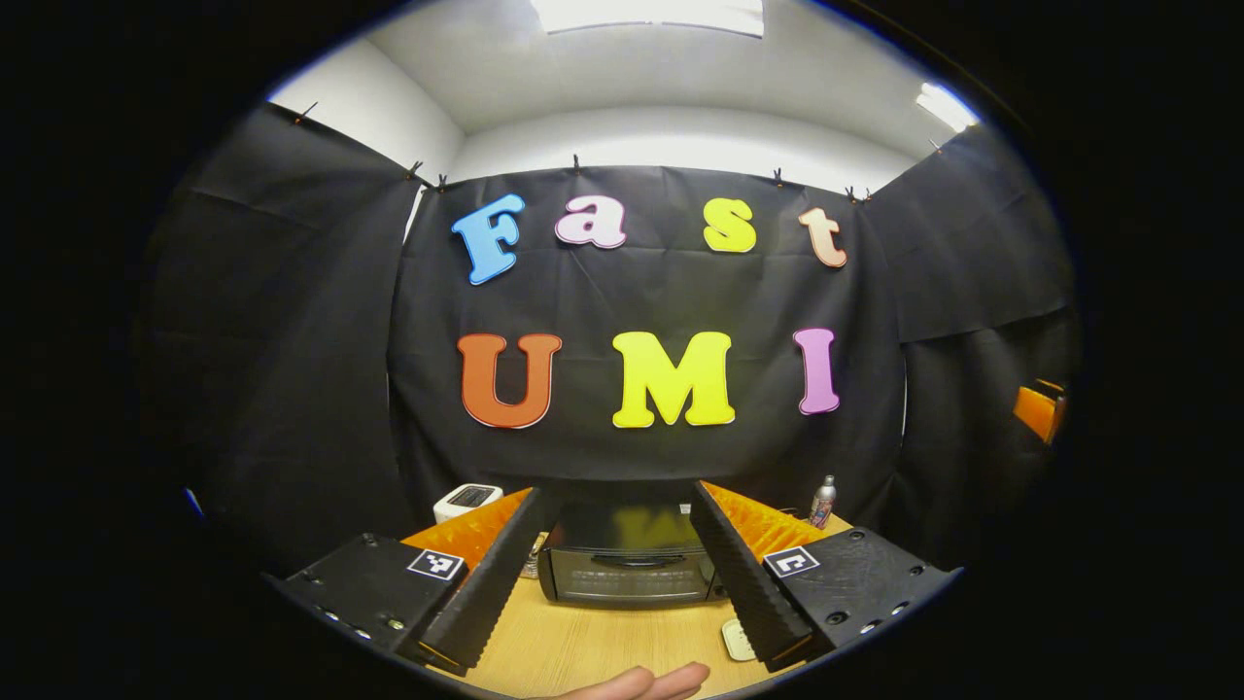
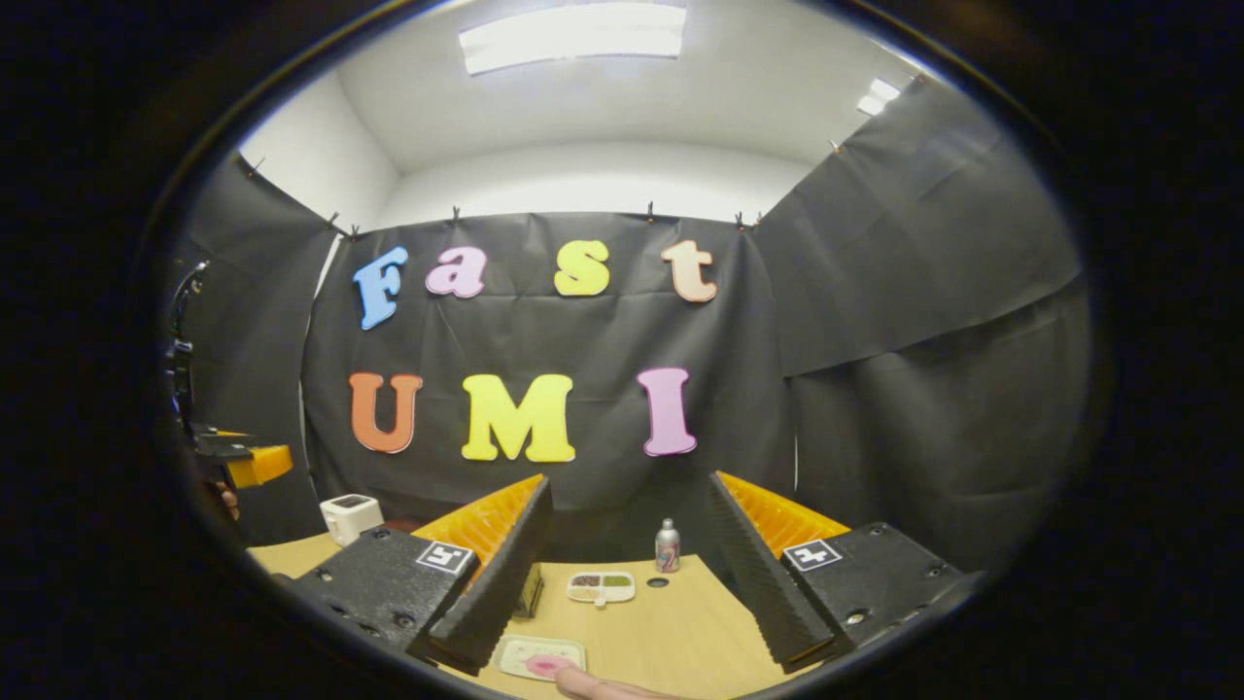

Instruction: Open the electric oven with the left hand, put the food in, and close the electric oven.

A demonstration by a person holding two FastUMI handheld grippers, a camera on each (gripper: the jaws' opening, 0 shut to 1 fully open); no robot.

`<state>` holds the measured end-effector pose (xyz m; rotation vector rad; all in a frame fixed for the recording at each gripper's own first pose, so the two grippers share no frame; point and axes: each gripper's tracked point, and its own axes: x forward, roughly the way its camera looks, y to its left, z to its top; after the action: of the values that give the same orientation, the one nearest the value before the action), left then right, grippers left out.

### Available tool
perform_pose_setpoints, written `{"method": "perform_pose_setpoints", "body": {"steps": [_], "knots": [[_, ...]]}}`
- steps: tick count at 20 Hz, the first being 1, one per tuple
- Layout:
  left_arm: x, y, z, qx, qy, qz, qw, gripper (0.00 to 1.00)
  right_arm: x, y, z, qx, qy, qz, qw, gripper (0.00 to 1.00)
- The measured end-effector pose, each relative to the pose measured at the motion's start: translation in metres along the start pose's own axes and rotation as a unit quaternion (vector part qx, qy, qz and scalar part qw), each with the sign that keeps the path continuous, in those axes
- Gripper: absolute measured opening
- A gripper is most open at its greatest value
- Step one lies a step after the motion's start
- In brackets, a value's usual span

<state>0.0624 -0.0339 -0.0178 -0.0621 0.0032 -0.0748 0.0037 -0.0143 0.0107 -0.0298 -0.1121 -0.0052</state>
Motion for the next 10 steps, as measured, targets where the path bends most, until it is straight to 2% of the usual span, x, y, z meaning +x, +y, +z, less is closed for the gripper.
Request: {"method": "perform_pose_setpoints", "body": {"steps": [2, 3, 7, 10], "knots": [[0.022, -0.008, -0.016, -0.008, 0.011, -0.012, 1.0, 0.96, 0.001, -0.001, -0.002, -0.001, -0.003, 0.0, 1.0, 0.96], [0.035, -0.011, -0.024, -0.011, 0.018, -0.017, 1.0, 0.96, 0.004, -0.004, -0.005, -0.002, -0.003, -0.001, 1.0, 1.0], [0.093, -0.027, -0.071, -0.002, 0.058, -0.037, 0.998, 0.96, 0.008, -0.019, -0.013, -0.003, -0.001, -0.009, 1.0, 0.96], [0.13, -0.033, -0.11, 0.005, 0.095, -0.036, 0.995, 0.96, 0.013, -0.033, -0.022, -0.012, 0.001, -0.023, 1.0, 0.96]]}}
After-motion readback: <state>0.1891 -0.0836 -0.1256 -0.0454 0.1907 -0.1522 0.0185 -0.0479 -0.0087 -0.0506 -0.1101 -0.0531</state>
